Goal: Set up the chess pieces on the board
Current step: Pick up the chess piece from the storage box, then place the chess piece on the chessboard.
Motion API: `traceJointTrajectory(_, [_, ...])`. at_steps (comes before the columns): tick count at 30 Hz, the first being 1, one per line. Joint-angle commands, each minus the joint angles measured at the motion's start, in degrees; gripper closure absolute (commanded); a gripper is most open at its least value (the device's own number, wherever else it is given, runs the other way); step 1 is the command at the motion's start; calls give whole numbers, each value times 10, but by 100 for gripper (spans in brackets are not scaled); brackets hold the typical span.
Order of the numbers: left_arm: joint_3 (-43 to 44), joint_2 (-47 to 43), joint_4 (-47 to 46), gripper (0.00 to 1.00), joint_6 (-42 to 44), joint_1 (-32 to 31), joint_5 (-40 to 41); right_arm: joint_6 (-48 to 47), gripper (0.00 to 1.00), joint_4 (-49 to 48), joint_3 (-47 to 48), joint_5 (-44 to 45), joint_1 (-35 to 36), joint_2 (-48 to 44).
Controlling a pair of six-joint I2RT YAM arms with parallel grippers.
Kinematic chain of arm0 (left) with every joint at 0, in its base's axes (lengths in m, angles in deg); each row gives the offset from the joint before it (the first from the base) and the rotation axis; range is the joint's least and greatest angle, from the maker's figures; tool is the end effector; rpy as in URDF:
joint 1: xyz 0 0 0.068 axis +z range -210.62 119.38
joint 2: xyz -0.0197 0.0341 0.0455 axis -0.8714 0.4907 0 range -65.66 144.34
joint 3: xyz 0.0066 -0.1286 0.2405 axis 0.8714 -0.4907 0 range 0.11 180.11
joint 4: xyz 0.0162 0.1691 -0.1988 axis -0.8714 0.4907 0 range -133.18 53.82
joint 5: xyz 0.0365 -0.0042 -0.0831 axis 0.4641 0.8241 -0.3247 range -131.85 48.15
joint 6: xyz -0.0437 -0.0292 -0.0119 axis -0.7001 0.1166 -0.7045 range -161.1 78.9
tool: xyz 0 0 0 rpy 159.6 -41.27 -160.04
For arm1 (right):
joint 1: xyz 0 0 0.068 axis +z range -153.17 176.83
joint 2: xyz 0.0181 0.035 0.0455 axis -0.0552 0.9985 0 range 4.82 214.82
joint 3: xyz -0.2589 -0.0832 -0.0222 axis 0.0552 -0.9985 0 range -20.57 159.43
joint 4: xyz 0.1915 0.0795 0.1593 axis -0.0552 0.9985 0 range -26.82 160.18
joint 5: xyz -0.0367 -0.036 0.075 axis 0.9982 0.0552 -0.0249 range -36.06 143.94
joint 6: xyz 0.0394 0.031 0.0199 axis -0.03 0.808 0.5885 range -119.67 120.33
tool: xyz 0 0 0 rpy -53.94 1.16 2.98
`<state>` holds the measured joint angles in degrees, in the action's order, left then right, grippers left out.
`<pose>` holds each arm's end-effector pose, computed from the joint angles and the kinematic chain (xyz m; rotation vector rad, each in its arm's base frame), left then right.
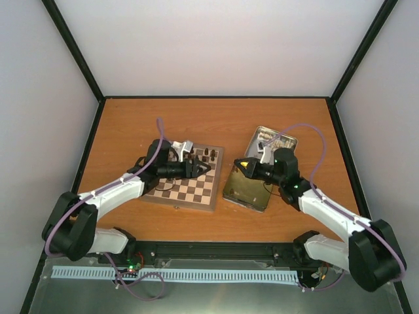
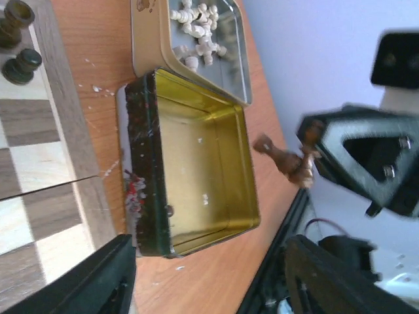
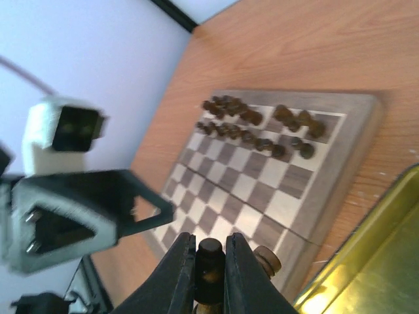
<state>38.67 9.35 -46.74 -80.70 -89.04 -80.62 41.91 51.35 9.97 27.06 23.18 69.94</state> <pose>0.2268 -0.1480 0.2159 0.2148 2.3349 -1.3726 0.2099 0.1220 0.2225 -0.0524 2.1351 1.2017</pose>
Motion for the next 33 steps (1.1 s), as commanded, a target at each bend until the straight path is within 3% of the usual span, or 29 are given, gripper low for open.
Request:
traceJointTrajectory(1, [-9, 7, -157, 30, -197, -2, -59, -54, 95, -28, -21, -73, 2, -65])
traceJointTrajectory(3, [-17, 3, -242, 24, -291, -3, -85, -80, 95, -40, -19, -105, 2, -87])
traceJointTrajectory(7, [-2, 16, -301, 14, -431, -7, -124, -116, 95, -61, -3, -148, 2, -113])
traceJointTrajectory(13, [1, 61, -458, 12, -584, -29, -177, -156, 95, -57, 39, -200, 2, -101])
traceJointTrajectory(28, [38, 108, -495, 34, -617, -55, -205, -164, 95, -64, 71, -260, 2, -61])
traceJointTrajectory(33, [38, 114, -494, 51, -608, -55, -200, -158, 95, -74, 68, -262, 2, -58])
